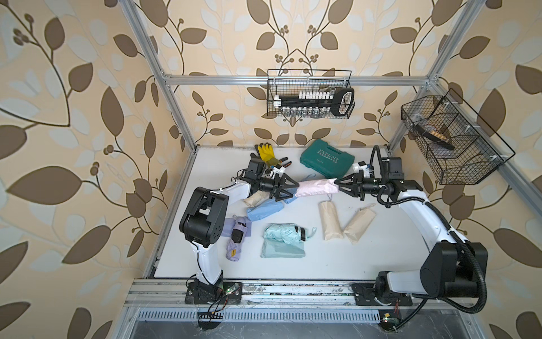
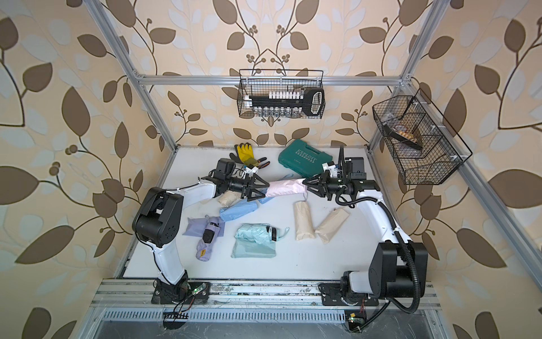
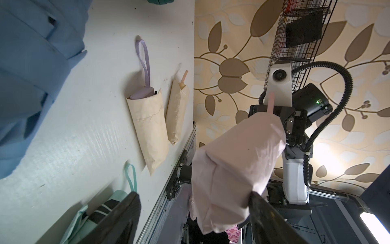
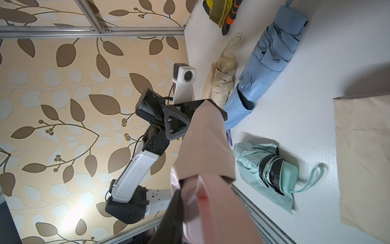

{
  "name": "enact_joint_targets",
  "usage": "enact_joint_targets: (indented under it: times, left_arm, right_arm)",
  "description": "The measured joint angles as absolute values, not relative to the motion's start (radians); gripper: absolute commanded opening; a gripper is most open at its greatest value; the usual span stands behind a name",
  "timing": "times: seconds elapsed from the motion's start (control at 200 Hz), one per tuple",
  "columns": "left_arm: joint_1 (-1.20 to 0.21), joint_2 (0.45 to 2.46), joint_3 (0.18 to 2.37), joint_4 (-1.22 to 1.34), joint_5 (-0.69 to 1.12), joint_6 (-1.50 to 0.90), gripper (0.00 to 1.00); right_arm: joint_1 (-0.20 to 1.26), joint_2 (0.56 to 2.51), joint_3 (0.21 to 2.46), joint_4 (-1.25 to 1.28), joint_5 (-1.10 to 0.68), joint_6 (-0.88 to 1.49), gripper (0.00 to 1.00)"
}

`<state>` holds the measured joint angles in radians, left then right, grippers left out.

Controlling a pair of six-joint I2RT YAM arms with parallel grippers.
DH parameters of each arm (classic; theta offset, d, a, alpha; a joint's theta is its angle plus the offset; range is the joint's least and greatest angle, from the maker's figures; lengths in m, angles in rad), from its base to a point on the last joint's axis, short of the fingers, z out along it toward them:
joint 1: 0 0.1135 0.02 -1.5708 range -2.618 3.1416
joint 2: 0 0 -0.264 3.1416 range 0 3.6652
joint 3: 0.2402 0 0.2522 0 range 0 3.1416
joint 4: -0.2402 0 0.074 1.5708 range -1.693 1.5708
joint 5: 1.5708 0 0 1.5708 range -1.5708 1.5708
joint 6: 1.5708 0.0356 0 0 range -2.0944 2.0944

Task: Take umbrellas out of sleeves
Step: Take out the umbrella from the umbrella sleeve.

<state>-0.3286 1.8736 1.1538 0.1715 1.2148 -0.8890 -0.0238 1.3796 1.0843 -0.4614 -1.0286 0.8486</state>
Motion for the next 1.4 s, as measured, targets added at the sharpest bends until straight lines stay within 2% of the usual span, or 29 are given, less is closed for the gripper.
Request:
enact_joint_targets:
  times: [0.08, 0.28, 0.47, 0.53, 0.585, 0.66, 1.03, 1.185, 1.399]
  left_arm:
    - [-0.329, 1.874, 1.137, 0.214, 1.225, -0.931, 0.8]
    - [-0.329, 1.875, 1.135, 0.273, 1.232, -0.997, 0.62]
    - [-0.334, 1.903, 1.137, 0.338, 1.251, -1.049, 0.27]
    - [-0.334, 1.915, 1.137, 0.345, 1.252, -1.061, 0.16]
    - [-0.326, 1.926, 1.135, 0.348, 1.249, -1.076, 0.1]
    - [-0.322, 1.932, 1.132, 0.356, 1.252, -1.081, 0.04]
    - [-0.306, 1.932, 1.108, 0.409, 1.254, -1.11, 0.02]
    - [-0.293, 1.932, 1.095, 0.421, 1.253, -1.119, 0.01]
    - [-0.273, 1.932, 1.071, 0.395, 1.257, -1.099, 0.01]
  right_arm:
    - [-0.023, 1.38, 1.083, -0.453, -1.029, 0.851, 0.09]
    - [-0.01, 1.391, 1.073, -0.437, -1.028, 0.857, 0.09]
    - [0.02, 1.406, 1.066, -0.429, -1.011, 0.857, 0.1]
    - [0.03, 1.411, 1.063, -0.427, -1.003, 0.857, 0.16]
    - [0.033, 1.412, 1.062, -0.425, -0.994, 0.859, 0.23]
    - [0.041, 1.412, 1.057, -0.424, -0.99, 0.86, 0.25]
    - [0.06, 1.419, 1.044, -0.406, -0.991, 0.86, 0.26]
    - [0.073, 1.436, 1.044, -0.452, -0.99, 0.815, 0.15]
    - [0.077, 1.439, 1.045, -0.522, -0.966, 0.749, 0.14]
